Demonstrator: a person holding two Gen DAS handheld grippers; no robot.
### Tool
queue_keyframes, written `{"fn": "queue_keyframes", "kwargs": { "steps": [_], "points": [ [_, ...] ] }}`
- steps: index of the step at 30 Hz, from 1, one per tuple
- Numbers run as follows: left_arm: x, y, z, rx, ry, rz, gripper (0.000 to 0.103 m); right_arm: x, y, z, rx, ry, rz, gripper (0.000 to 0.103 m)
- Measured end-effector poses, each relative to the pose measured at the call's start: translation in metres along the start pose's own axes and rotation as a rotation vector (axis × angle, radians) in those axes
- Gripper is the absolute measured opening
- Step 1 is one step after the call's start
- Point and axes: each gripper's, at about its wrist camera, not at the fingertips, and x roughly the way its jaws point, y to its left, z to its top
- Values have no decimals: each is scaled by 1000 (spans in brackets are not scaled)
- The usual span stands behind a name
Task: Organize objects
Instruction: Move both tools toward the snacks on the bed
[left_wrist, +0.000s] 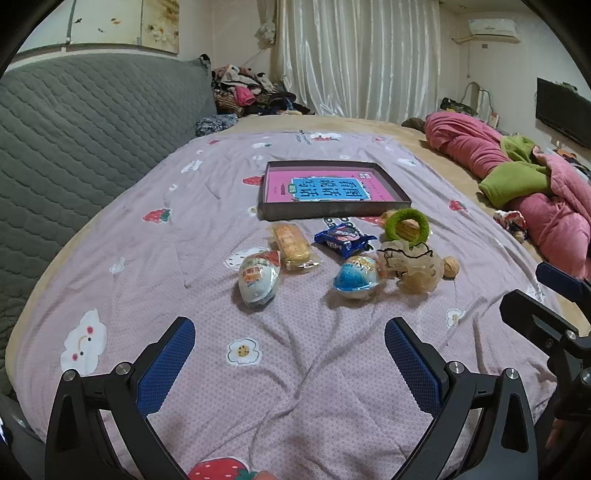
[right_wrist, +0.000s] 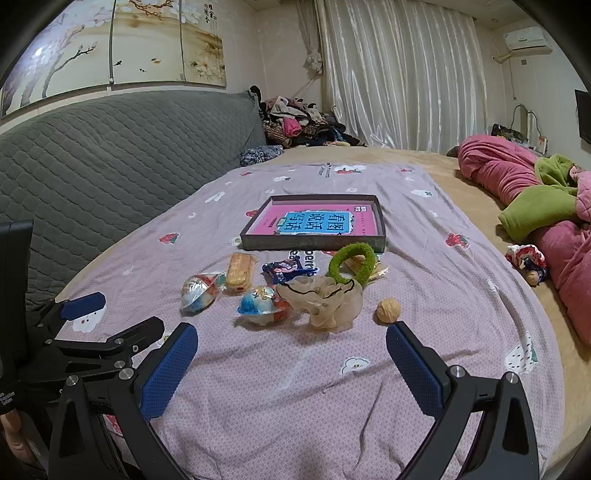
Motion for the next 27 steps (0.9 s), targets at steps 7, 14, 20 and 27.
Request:
{"fn": "queue_keyframes", "kwargs": {
  "steps": [7,14,20,27],
  "points": [
    [-1,-2,1,4,0,-4,102,2,0,0,4,-1,-1,103],
    [-1,-5,1,10,-3,-18,102,1,-1,0,5,0,-4,103],
    [-3,-5,2,9,-14,-33,102,1,0,-1,0,-2,-3,103],
    [-2,-7,4,9,-21,-33,102,2,-1,-1,8,-3,-3,103]
  ]
}}
